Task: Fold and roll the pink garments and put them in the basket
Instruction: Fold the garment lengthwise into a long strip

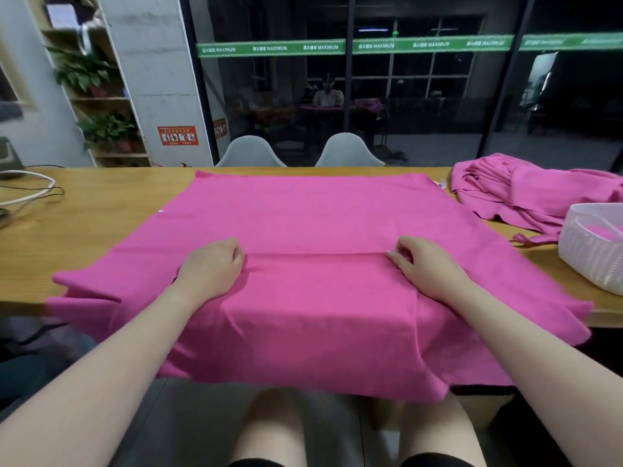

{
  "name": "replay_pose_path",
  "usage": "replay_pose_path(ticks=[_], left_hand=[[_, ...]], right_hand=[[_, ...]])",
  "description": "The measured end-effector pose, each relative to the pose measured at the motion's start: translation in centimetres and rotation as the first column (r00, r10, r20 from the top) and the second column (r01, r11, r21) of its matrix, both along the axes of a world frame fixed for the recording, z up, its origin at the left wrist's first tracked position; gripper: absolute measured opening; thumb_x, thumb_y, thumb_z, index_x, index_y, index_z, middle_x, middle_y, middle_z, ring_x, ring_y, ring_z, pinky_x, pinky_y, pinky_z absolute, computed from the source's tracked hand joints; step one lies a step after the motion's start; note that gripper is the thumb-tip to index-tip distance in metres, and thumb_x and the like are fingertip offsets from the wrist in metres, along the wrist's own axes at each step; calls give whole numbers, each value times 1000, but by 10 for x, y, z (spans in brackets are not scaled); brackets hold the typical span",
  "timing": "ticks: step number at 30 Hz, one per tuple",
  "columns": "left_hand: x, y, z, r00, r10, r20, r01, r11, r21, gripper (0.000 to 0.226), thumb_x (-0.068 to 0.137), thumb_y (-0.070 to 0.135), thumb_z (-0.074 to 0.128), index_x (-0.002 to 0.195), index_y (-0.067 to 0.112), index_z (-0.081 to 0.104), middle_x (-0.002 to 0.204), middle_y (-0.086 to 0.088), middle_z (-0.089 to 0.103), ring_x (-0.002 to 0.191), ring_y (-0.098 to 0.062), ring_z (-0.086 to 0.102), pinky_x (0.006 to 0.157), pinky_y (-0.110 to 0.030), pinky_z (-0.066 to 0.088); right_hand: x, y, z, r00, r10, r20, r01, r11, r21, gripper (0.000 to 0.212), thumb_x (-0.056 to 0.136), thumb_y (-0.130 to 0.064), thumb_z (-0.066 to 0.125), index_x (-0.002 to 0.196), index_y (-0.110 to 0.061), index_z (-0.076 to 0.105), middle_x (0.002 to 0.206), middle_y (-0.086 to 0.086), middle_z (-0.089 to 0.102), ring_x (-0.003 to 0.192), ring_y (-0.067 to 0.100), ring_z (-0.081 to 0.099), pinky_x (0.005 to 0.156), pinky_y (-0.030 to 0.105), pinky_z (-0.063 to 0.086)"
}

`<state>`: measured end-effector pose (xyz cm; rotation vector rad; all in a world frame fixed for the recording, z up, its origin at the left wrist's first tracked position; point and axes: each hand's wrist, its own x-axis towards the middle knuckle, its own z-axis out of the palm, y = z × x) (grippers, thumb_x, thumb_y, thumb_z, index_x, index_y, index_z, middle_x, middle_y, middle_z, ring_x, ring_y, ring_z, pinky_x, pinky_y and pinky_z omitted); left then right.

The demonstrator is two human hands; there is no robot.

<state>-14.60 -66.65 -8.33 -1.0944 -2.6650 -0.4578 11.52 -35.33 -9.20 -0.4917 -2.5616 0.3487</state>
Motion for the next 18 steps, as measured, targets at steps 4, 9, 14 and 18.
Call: replay_pose_path(ticks=[4,9,14,18], left_hand=[[2,-4,9,997,-23,-71,24,1000,14,27,108,37,34,90,18,41,91,-11,67,84,-38,63,71,-46,49],[-18,11,34,969,-32,-246,39,999,25,25,108,39,35,93,20,43,95,-9,68,86,-41,66,67,-43,43],[-52,43,49,954,-48,-295,16,994,-109,27,107,40,31,92,21,42,91,-5,65,80,-35,65,70,-46,52],[-67,59,25,989,-37,-143,19,992,-124,27,107,41,36,88,21,42,96,-8,67,88,-35,64,71,-41,46]], right_hand=[[4,-3,12,999,30,-11,-28,991,133,30,99,-37,60,78,-17,51,75,-1,54,76,26,51,67,40,39],[-20,18,41,999,38,-33,-31,977,211,33,100,-38,58,76,-18,46,75,-1,51,76,24,46,67,42,41],[-59,48,45,1000,-5,24,1,985,170,33,101,-39,56,77,-16,48,77,-1,53,76,24,47,66,39,36],[-75,64,21,997,-27,77,21,997,76,33,101,-41,56,77,-19,48,76,-3,53,77,25,52,65,38,36]])
